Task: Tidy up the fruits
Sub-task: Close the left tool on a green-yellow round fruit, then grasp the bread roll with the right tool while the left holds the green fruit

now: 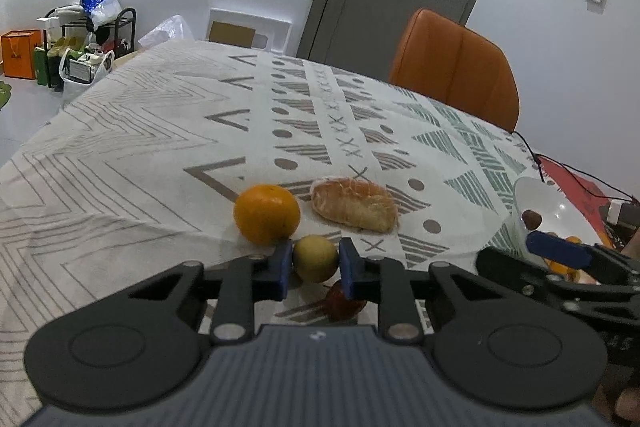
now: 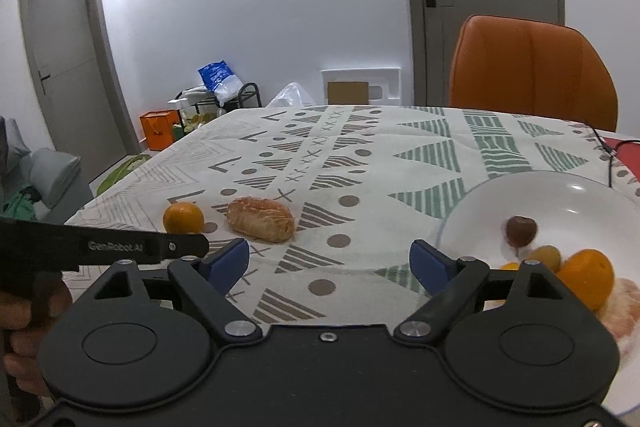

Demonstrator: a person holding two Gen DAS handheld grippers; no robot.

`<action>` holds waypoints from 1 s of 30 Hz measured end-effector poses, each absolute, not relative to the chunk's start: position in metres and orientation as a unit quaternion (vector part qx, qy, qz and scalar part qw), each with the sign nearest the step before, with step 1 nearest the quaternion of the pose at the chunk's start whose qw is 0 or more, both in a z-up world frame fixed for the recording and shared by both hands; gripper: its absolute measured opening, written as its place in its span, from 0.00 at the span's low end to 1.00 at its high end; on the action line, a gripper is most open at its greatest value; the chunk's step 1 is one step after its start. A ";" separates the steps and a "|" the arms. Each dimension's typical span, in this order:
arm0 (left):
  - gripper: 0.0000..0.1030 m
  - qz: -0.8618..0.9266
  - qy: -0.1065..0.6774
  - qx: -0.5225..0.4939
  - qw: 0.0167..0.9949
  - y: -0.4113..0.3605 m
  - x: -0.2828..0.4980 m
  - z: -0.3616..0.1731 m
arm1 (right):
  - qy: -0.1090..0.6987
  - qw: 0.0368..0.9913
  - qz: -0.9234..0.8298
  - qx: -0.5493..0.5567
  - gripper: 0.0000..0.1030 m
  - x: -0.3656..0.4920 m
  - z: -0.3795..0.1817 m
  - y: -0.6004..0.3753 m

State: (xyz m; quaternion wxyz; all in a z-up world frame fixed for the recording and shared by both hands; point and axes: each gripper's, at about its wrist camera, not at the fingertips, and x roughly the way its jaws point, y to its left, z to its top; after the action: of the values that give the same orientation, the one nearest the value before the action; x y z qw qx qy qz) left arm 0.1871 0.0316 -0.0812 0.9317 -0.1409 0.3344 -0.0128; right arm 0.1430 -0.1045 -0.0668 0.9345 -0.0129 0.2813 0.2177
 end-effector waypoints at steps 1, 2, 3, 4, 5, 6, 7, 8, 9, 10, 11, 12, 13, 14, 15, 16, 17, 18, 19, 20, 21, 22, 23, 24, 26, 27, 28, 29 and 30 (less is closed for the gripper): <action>0.23 -0.012 0.331 -0.141 0.933 0.034 0.185 -0.079 | 0.281 0.934 0.220 -0.016 0.84 0.144 -0.067 -0.101; 0.23 -0.011 0.328 -0.140 0.934 0.036 0.184 -0.076 | 0.280 0.934 0.222 -0.021 0.84 0.145 -0.068 -0.099; 0.23 -0.010 0.325 -0.139 0.935 0.038 0.183 -0.074 | 0.279 0.933 0.224 -0.025 0.84 0.145 -0.069 -0.096; 0.23 -0.008 0.323 -0.138 0.936 0.040 0.181 -0.073 | 0.280 0.933 0.226 -0.027 0.84 0.147 -0.070 -0.094; 0.23 -0.007 0.322 -0.139 0.937 0.042 0.181 -0.072 | 0.282 0.931 0.228 -0.024 0.84 0.148 -0.071 -0.092; 0.23 -0.004 0.320 -0.140 0.937 0.044 0.180 -0.071 | 0.284 0.930 0.231 -0.022 0.84 0.149 -0.072 -0.090; 0.23 -0.001 0.319 -0.141 0.937 0.046 0.179 -0.070 | 0.284 0.930 0.233 -0.023 0.84 0.150 -0.073 -0.088; 0.23 0.002 0.317 -0.142 0.938 0.049 0.178 -0.069 | 0.284 0.929 0.235 -0.025 0.83 0.151 -0.073 -0.085; 0.23 0.005 0.316 -0.143 0.938 0.052 0.177 -0.068 | 0.284 0.929 0.237 -0.028 0.83 0.151 -0.073 -0.083; 0.23 0.008 0.315 -0.144 0.938 0.055 0.176 -0.068 | 0.285 0.928 0.240 -0.028 0.83 0.152 -0.072 -0.081; 0.23 0.011 0.314 -0.145 0.938 0.058 0.175 -0.067 | 0.285 0.927 0.242 -0.029 0.83 0.153 -0.072 -0.079; 0.23 0.014 0.313 -0.147 0.938 0.060 0.173 -0.067 | 0.285 0.926 0.244 -0.030 0.83 0.154 -0.072 -0.076; 0.23 0.016 0.312 -0.148 0.938 0.063 0.173 -0.067 | 0.286 0.926 0.245 -0.030 0.83 0.155 -0.072 -0.075; 0.23 0.018 0.311 -0.148 0.938 0.065 0.172 -0.067 | 0.286 0.925 0.246 -0.031 0.83 0.156 -0.072 -0.073; 0.23 0.021 0.311 -0.150 0.938 0.068 0.171 -0.067 | 0.287 0.925 0.247 -0.031 0.82 0.156 -0.072 -0.071; 0.23 0.023 0.310 -0.151 0.938 0.071 0.170 -0.067 | 0.288 0.924 0.248 -0.031 0.82 0.157 -0.072 -0.069; 0.23 0.026 0.309 -0.153 0.938 0.073 0.170 -0.067 | 0.289 0.924 0.250 -0.032 0.80 0.158 -0.073 -0.068; 0.23 0.029 0.308 -0.154 0.938 0.076 0.169 -0.067 | 0.290 0.923 0.251 -0.034 0.80 0.159 -0.073 -0.066; 0.23 0.031 0.308 -0.155 0.938 0.079 0.168 -0.068 | 0.290 0.923 0.251 -0.034 0.79 0.160 -0.073 -0.064; 0.23 0.034 0.307 -0.156 0.938 0.082 0.167 -0.068 | 0.290 0.923 0.250 -0.034 0.79 0.161 -0.073 -0.063; 0.23 0.037 0.306 -0.157 0.938 0.085 0.166 -0.068 | 0.291 0.923 0.250 -0.035 0.78 0.162 -0.074 -0.062; 0.23 0.040 0.305 -0.159 0.938 0.088 0.166 -0.068 | 0.292 0.923 0.249 -0.035 0.78 0.163 -0.074 -0.061; 0.23 0.043 0.306 -0.160 0.937 0.091 0.165 -0.069 | 0.293 0.923 0.249 -0.035 0.78 0.164 -0.074 -0.060; 0.23 0.045 0.306 -0.163 0.937 0.094 0.165 -0.070 | 0.294 0.922 0.249 -0.035 0.78 0.165 -0.075 -0.059; 0.23 0.049 0.305 -0.166 0.936 0.099 0.165 -0.071 | 0.294 0.922 0.250 -0.038 0.77 0.168 -0.076 -0.056; 0.23 0.051 0.305 -0.168 0.936 0.101 0.165 -0.071 | 0.295 0.921 0.250 -0.041 0.77 0.168 -0.076 -0.054; 0.23 0.053 0.305 -0.169 0.936 0.103 0.165 -0.072 | 0.296 0.921 0.250 -0.043 0.77 0.170 -0.077 -0.053; 0.23 0.054 0.305 -0.171 0.935 0.105 0.165 -0.072 | 0.297 0.920 0.250 -0.044 0.76 0.171 -0.077 -0.051; 0.23 0.056 0.304 -0.172 0.935 0.107 0.164 -0.073 | 0.298 0.920 0.251 -0.046 0.76 0.172 -0.077 -0.049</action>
State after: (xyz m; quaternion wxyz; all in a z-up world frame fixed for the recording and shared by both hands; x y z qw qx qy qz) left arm 0.1642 0.1075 -0.0730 0.9352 -0.1721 0.3045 0.0555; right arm 0.1722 -0.0495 -0.0771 0.9199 -0.0457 0.2976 0.2514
